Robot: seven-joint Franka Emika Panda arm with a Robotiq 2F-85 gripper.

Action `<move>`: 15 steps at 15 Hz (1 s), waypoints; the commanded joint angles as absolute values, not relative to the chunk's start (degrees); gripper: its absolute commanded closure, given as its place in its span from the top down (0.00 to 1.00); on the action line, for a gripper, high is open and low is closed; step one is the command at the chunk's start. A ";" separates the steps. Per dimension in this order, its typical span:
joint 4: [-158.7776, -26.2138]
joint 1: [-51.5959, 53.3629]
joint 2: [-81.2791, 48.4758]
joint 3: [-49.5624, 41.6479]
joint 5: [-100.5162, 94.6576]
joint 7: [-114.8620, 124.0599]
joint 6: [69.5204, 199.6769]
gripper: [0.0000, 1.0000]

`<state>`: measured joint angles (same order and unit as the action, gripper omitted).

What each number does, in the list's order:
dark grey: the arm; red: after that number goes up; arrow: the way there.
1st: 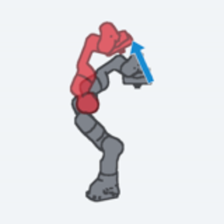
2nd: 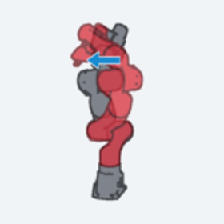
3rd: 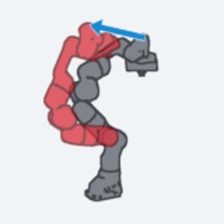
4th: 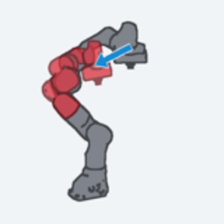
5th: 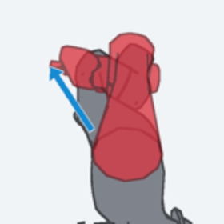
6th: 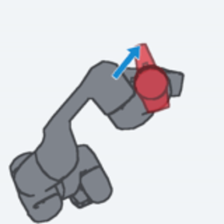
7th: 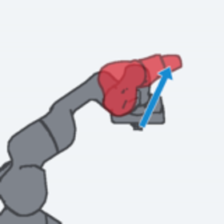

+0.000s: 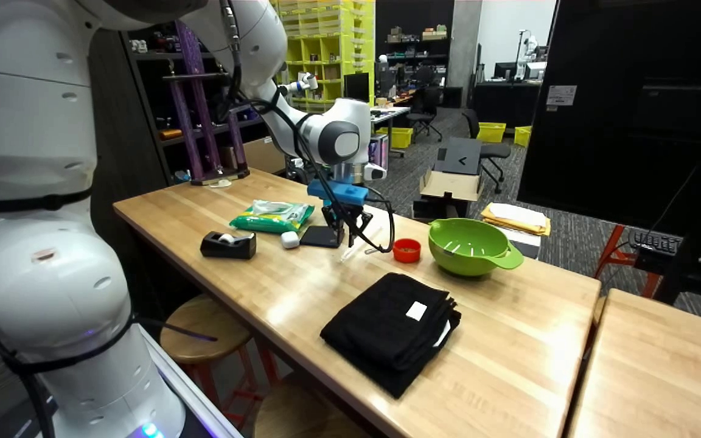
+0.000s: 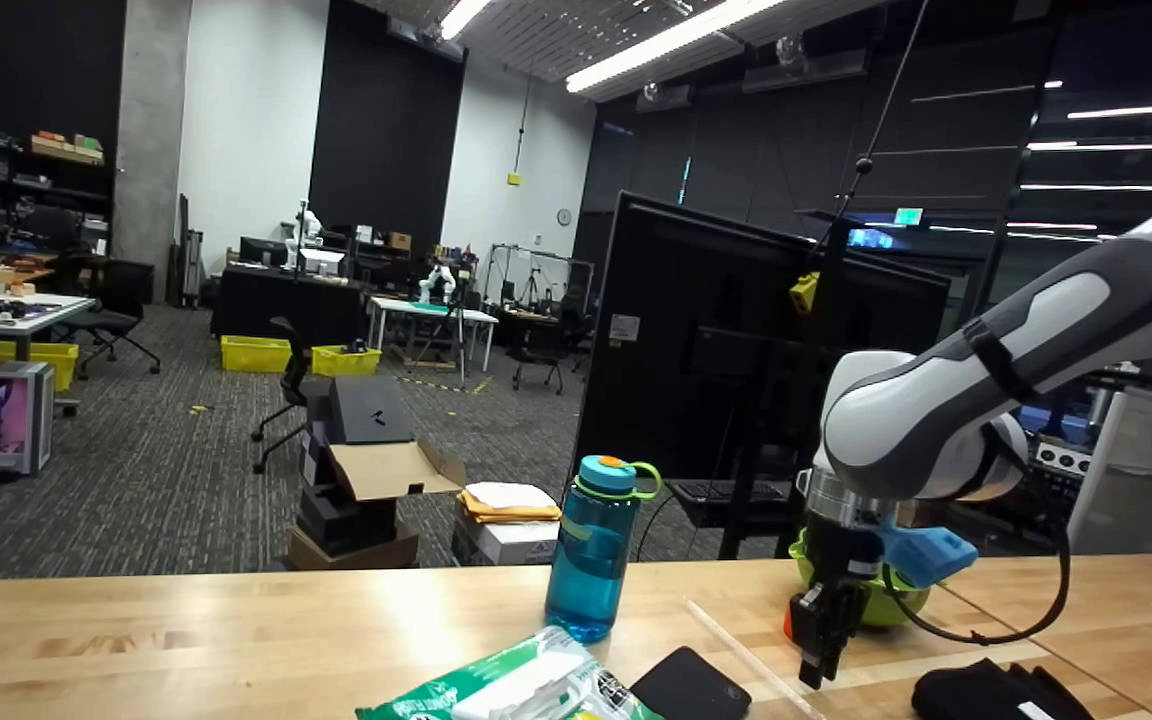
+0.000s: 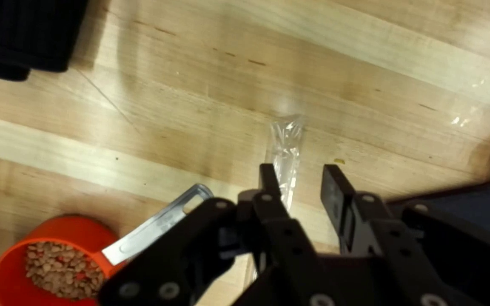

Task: Remove the straw from the orange bowl and put it on the table

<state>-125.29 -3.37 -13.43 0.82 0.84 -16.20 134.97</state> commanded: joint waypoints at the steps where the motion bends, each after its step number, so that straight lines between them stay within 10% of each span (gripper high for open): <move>1: -125.64 -3.35 -12.41 1.32 1.82 -17.19 135.12 0.64; 6: -125.72 -2.75 -10.65 0.97 1.12 -13.50 134.30 0.98; 15: -129.05 -0.48 0.64 -1.05 -5.77 19.34 134.44 1.00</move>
